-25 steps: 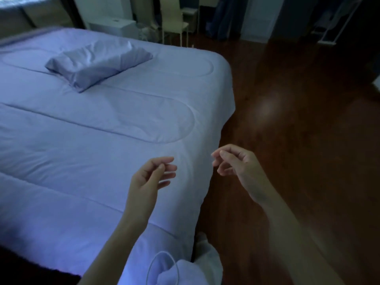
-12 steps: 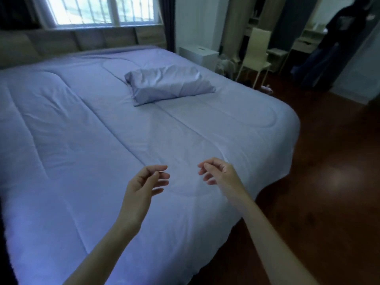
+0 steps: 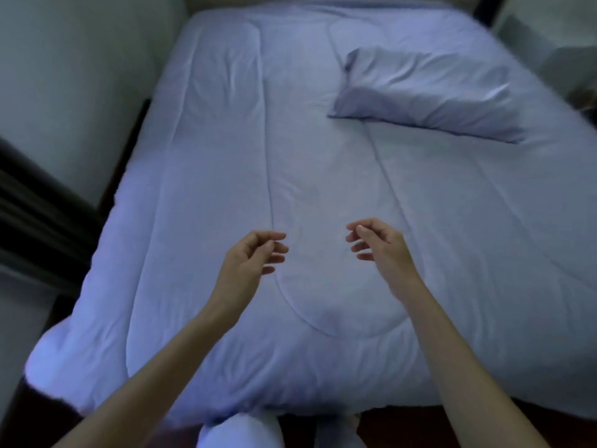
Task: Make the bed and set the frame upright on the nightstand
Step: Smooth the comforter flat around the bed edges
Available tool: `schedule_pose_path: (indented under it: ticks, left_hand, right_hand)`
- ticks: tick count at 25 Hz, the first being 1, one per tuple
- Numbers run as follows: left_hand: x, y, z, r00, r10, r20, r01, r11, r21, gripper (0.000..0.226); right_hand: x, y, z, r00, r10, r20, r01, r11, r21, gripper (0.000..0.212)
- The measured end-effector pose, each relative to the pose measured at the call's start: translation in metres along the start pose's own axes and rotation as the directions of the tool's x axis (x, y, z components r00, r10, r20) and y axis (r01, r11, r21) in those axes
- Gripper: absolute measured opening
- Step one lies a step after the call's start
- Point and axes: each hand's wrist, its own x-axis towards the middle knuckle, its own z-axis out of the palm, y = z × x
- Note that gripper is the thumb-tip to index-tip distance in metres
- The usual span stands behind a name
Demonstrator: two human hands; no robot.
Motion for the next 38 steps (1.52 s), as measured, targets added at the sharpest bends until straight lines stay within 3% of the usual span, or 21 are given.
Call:
schedule_pose_path:
  ticks: [7,10,11,13,16,18,21,24,25,27,28,29,30,31,32,33,35,36,38]
  left_hand:
    - [0.048,-0.027,0.06,0.989,-0.054,-0.139,0.064,0.996,0.07,0.024]
    - [0.085,-0.067,0.072,0.979,-0.016,-0.204,0.045,0.99,0.137,0.023]
    - [0.097,-0.081,0.076,0.974,-0.023,-0.227,0.058,0.988,0.146,0.022]
    - [0.116,-0.111,0.085,0.965,-0.03,-0.261,0.075,0.983,0.166,0.021]
    - [0.135,-0.145,0.095,0.966,0.032,-0.255,0.048,0.952,0.301,0.023]
    - [0.149,-0.162,0.102,0.972,0.055,-0.23,0.036,0.926,0.376,0.029]
    - [0.166,-0.172,0.117,0.98,0.115,-0.165,-0.021,0.874,0.485,0.037]
    - [0.182,-0.166,0.138,0.979,0.18,-0.091,-0.102,0.832,0.545,0.043]
    - [0.188,-0.162,0.145,0.976,0.209,-0.069,-0.138,0.825,0.549,0.044]
    - [0.198,-0.158,0.156,0.966,0.257,-0.011,-0.207,0.803,0.559,0.045]
    - [0.203,-0.159,0.16,0.963,0.268,0.017,-0.23,0.789,0.57,0.046]
    - [0.208,-0.163,0.16,0.964,0.262,0.039,-0.234,0.772,0.591,0.047]
    - [0.213,-0.171,0.157,0.969,0.24,0.054,-0.219,0.74,0.636,0.05]
    - [0.217,-0.182,0.148,0.975,0.212,0.059,-0.19,0.675,0.713,0.052]
    - [0.219,-0.195,0.137,0.979,0.194,0.059,-0.163,0.576,0.801,0.054]
    - [0.218,-0.207,0.122,0.98,0.19,0.054,-0.138,0.463,0.875,0.056]
    - [0.21,-0.223,0.085,0.983,0.181,0.012,-0.069,0.317,0.946,0.057]
    - [0.204,-0.227,0.066,0.984,0.174,-0.033,-0.018,0.285,0.958,0.057]
    - [0.183,-0.232,0.027,0.975,0.161,-0.15,0.106,0.254,0.961,0.058]
  right_hand:
    - [0.085,0.063,-0.005,0.988,0.04,0.148,-0.035,0.999,-0.035,0.026]
    - [0.114,0.117,0.011,0.996,-0.056,0.066,0.068,0.976,-0.207,0.02]
    - [0.127,0.133,0.018,0.992,-0.095,0.08,0.115,0.943,-0.313,0.032]
    - [0.151,0.161,0.037,0.972,-0.126,0.196,0.216,0.804,-0.554,0.051]
    - [0.176,0.187,0.05,0.943,-0.184,0.278,0.332,0.463,-0.822,0.055]
    - [0.191,0.198,0.024,0.962,-0.194,0.191,0.254,0.393,-0.884,0.056]
    - [0.18,0.223,-0.064,0.977,-0.208,-0.051,0.028,0.359,-0.933,0.055]
    - [0.136,0.252,-0.189,0.918,-0.165,-0.361,-0.294,0.328,-0.898,0.057]
    - [0.118,0.245,-0.218,0.884,-0.191,-0.428,-0.319,0.423,-0.848,0.058]
    - [0.098,0.237,-0.242,0.861,-0.331,-0.387,-0.102,0.632,-0.768,0.054]
    - [0.096,0.234,-0.24,0.868,-0.385,-0.314,0.004,0.638,-0.77,0.051]
    - [0.098,0.23,-0.232,0.884,-0.342,-0.318,-0.047,0.613,-0.789,0.052]
    - [0.104,0.229,-0.223,0.84,-0.221,-0.496,-0.272,0.619,-0.737,0.059]
    - [0.112,0.227,-0.205,0.687,-0.129,-0.715,-0.508,0.618,-0.6,0.067]
    - [0.12,0.222,-0.177,0.611,-0.032,-0.791,-0.614,0.612,-0.499,0.07]
    - [0.129,0.221,-0.141,0.655,-0.042,-0.755,-0.577,0.617,-0.535,0.066]
    - [0.13,0.206,-0.046,0.87,-0.203,-0.45,-0.251,0.603,-0.757,0.059]
    - [0.122,0.197,0.01,0.916,-0.288,-0.28,-0.052,0.605,-0.794,0.059]
    - [0.085,0.191,0.101,0.935,-0.349,0.055,0.245,0.528,-0.813,0.059]
